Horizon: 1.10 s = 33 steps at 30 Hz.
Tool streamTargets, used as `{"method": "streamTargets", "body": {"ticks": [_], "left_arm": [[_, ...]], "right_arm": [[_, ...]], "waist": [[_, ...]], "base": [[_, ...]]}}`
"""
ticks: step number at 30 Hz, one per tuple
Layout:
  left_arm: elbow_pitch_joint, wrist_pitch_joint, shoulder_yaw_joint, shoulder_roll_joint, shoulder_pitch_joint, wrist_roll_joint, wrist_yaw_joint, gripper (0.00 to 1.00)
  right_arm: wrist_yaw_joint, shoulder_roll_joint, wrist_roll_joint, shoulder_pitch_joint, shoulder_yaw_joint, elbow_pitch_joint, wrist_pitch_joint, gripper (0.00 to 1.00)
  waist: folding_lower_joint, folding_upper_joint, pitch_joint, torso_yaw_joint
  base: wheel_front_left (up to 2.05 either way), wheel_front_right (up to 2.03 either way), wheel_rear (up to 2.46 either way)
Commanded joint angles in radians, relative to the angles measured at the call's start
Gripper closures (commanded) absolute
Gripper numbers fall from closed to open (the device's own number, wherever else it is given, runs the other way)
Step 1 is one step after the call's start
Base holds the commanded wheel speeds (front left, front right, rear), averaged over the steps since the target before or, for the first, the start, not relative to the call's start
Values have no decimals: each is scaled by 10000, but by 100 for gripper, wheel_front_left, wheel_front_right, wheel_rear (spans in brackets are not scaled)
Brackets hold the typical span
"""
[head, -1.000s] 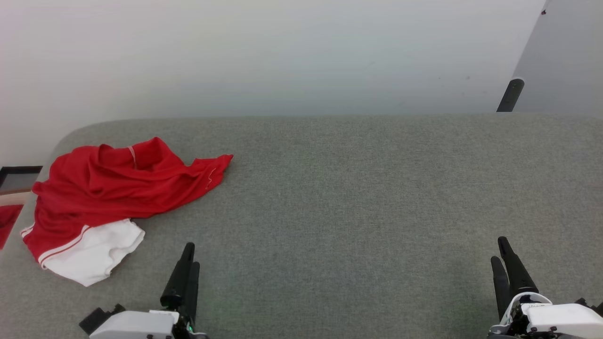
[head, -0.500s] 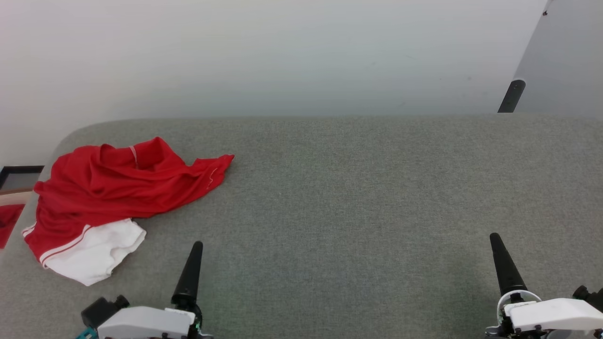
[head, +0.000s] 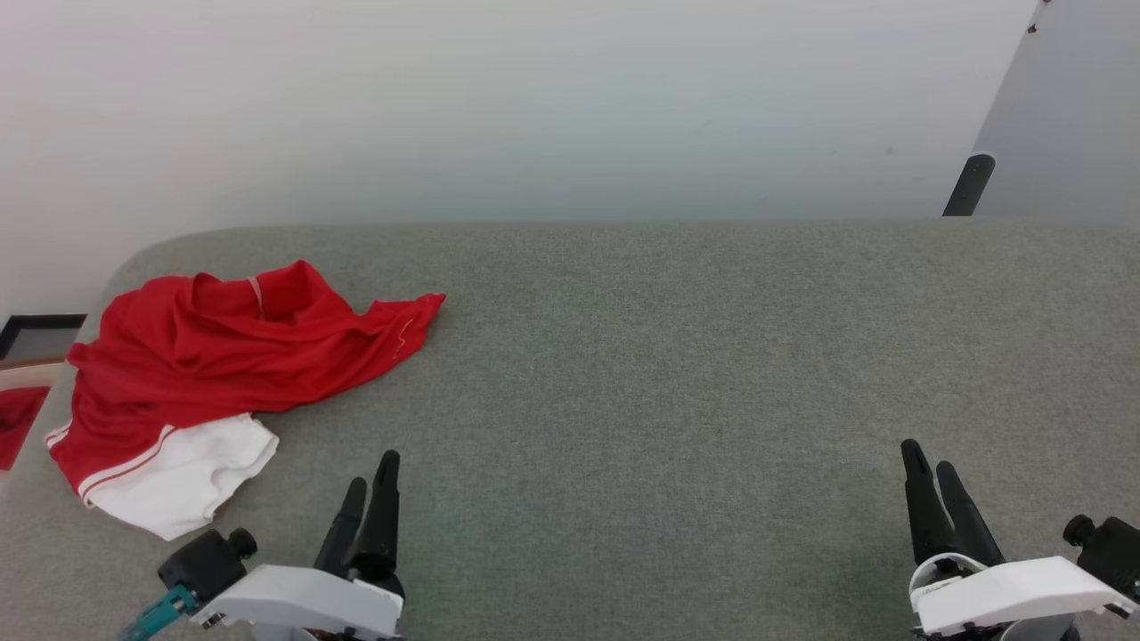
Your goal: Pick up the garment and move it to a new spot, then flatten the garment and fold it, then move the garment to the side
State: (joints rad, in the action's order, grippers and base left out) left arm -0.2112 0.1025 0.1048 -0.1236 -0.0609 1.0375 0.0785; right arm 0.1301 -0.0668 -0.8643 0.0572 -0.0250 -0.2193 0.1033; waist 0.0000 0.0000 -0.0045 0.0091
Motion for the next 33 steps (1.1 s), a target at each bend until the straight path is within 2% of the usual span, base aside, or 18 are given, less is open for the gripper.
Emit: {"method": "streamTargets", "body": {"ticks": [1, 18, 33], "left_arm": [[124, 95, 19, -38, -150, -424, -34, 0], [631, 568, -435, 281, 74, -4008, 152, 0], [985, 902, -779, 496, 428, -5878, 338, 0]], "right_arm": [[6, 7, 436, 158, -1, 155, 88, 0], [6, 158, 3259, -12, 236, 257, 563, 0], [7, 174, 4624, -236, 261, 395, 900, 0]], "waist": [[0, 0, -6, 2], [0, 0, -127, 97], [0, 0, -262, 160]], "base": [[0, 0, 0], [0, 0, 0], [0, 0, 0]]}}
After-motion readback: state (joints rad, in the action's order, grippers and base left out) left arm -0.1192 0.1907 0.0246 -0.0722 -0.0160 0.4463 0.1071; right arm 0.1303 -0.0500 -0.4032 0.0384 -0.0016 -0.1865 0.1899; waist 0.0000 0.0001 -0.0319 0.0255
